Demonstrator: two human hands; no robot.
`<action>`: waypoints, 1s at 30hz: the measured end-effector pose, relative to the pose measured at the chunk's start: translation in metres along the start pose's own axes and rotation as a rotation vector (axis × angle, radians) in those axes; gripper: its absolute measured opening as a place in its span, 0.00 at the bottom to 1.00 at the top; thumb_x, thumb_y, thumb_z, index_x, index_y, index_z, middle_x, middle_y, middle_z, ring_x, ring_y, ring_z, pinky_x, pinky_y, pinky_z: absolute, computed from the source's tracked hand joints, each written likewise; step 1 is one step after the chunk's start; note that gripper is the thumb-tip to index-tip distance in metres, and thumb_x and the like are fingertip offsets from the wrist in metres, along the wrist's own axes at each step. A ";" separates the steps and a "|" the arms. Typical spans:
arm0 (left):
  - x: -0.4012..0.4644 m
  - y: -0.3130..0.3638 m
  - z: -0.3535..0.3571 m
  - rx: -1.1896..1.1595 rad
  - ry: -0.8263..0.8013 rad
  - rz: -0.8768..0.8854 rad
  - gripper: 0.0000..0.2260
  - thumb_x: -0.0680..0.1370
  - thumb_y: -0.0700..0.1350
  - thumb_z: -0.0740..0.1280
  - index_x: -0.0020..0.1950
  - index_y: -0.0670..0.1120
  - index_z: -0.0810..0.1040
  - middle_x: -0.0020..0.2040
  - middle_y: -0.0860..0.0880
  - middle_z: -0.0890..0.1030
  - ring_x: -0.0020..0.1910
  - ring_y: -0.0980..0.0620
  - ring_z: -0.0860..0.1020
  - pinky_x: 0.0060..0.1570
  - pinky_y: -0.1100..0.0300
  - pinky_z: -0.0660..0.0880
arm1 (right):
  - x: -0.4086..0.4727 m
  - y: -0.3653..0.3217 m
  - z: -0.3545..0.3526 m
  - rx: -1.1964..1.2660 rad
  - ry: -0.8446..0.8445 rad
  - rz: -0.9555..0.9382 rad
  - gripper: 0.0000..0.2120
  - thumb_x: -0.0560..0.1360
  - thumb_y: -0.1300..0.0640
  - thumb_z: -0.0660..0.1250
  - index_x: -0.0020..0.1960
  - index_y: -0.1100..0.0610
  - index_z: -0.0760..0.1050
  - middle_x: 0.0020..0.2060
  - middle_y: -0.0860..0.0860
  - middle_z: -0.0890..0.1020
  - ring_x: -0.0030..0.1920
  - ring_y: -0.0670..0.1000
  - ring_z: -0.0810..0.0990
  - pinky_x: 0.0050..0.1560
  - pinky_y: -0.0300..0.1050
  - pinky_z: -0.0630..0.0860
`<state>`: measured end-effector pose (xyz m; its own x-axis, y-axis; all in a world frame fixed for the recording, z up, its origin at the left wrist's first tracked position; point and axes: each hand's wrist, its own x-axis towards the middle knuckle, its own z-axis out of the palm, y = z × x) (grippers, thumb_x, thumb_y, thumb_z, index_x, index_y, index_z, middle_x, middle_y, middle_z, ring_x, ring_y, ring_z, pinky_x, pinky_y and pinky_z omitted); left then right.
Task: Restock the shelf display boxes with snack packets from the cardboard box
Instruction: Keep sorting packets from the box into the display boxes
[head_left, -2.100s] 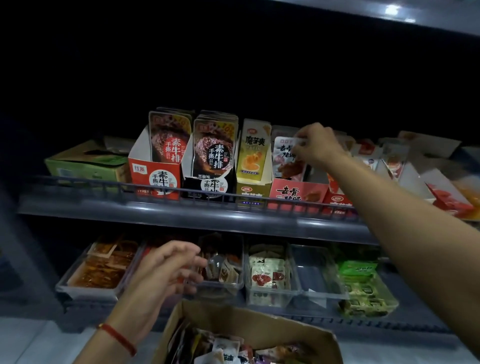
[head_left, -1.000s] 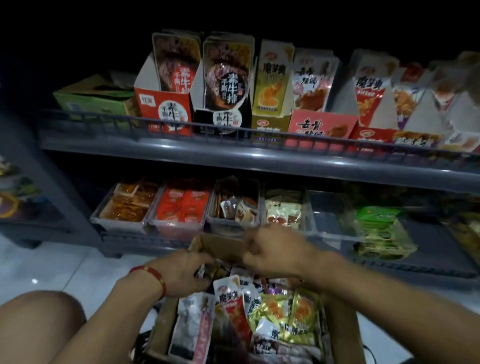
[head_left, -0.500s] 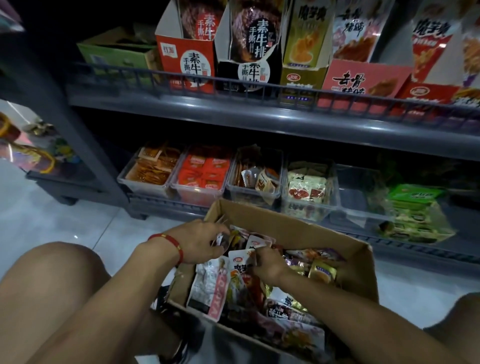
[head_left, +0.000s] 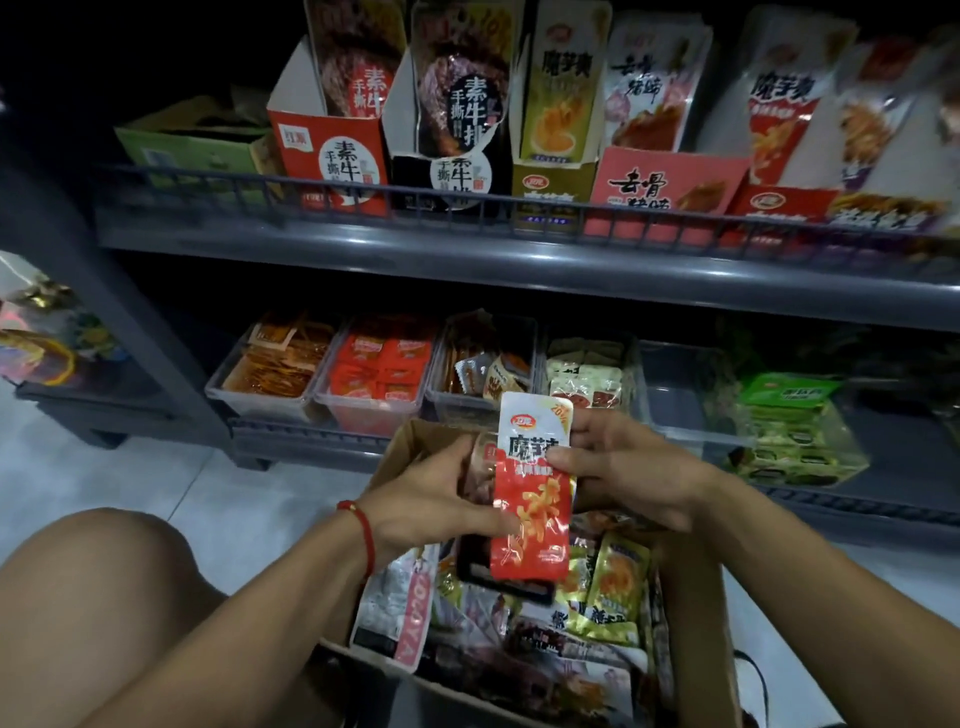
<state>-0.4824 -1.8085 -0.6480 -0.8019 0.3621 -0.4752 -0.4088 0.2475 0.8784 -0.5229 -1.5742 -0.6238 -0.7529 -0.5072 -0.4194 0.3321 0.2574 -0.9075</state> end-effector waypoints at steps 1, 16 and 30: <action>0.001 0.002 0.003 -0.044 -0.014 0.008 0.31 0.72 0.40 0.79 0.71 0.50 0.71 0.62 0.49 0.84 0.62 0.50 0.82 0.65 0.47 0.78 | -0.003 0.001 -0.003 0.039 -0.002 0.001 0.13 0.82 0.59 0.66 0.66 0.59 0.76 0.58 0.59 0.85 0.59 0.59 0.84 0.60 0.61 0.79; 0.039 0.009 0.010 -0.390 0.274 0.145 0.45 0.54 0.58 0.86 0.70 0.57 0.75 0.68 0.45 0.80 0.69 0.37 0.76 0.69 0.34 0.70 | -0.052 -0.003 -0.051 0.312 0.538 -0.157 0.07 0.80 0.66 0.66 0.58 0.64 0.78 0.44 0.57 0.88 0.38 0.50 0.86 0.35 0.42 0.81; 0.020 0.056 0.020 -0.367 0.317 0.449 0.28 0.73 0.45 0.78 0.70 0.58 0.74 0.68 0.47 0.80 0.70 0.40 0.75 0.68 0.33 0.70 | -0.097 -0.058 -0.091 0.015 0.766 -0.544 0.12 0.78 0.64 0.69 0.56 0.49 0.77 0.50 0.57 0.85 0.47 0.52 0.87 0.42 0.47 0.85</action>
<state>-0.5127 -1.7696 -0.6098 -0.9956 0.0627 -0.0701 -0.0817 -0.2086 0.9746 -0.5214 -1.4651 -0.5281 -0.9738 0.1265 0.1889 -0.1724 0.1308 -0.9763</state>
